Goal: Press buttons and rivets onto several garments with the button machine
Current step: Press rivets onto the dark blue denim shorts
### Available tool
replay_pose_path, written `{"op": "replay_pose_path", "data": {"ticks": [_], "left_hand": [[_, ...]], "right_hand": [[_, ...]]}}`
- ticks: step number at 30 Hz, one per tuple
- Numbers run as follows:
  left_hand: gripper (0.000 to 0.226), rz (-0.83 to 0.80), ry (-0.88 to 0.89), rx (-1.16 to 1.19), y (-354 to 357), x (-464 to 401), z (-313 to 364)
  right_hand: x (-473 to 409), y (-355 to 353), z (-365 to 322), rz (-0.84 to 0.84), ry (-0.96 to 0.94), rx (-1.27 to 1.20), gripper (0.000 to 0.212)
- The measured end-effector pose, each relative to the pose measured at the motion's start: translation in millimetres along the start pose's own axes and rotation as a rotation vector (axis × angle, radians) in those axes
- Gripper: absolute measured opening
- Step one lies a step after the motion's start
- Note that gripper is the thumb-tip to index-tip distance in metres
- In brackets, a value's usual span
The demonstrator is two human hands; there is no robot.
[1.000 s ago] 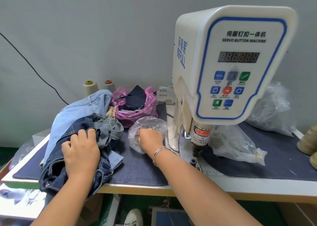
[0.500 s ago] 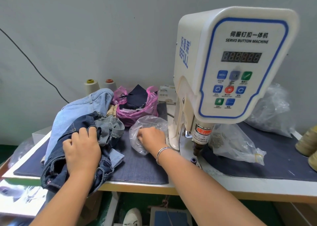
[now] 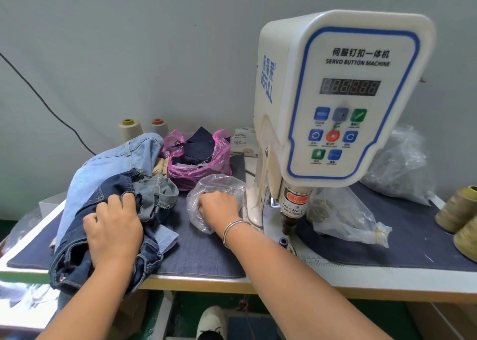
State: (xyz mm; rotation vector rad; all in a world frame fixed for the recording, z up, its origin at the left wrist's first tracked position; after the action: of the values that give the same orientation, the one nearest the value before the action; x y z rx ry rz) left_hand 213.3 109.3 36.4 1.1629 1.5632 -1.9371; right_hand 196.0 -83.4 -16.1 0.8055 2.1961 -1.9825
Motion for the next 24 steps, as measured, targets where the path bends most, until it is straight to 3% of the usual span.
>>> {"op": "replay_pose_path", "data": {"ticks": [24], "left_hand": [[0.033, 0.014, -0.003, -0.001, 2.0, 0.7, -2.7]], "right_hand": [[3.4, 0.4, -1.8, -0.040, 0.052, 0.096, 0.023]]}}
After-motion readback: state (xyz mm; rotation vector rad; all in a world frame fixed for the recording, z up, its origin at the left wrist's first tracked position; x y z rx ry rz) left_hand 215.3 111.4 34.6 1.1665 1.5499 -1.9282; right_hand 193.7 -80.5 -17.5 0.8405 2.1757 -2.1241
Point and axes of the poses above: each hand's wrist, its own x-axis away from the middle knuckle, its own y-axis out of the palm, z = x × y, the point moved 10 cm from there along -x, towards the middle knuckle, and after that the axes turned 15 degrees about z, right-handed, at the moved point
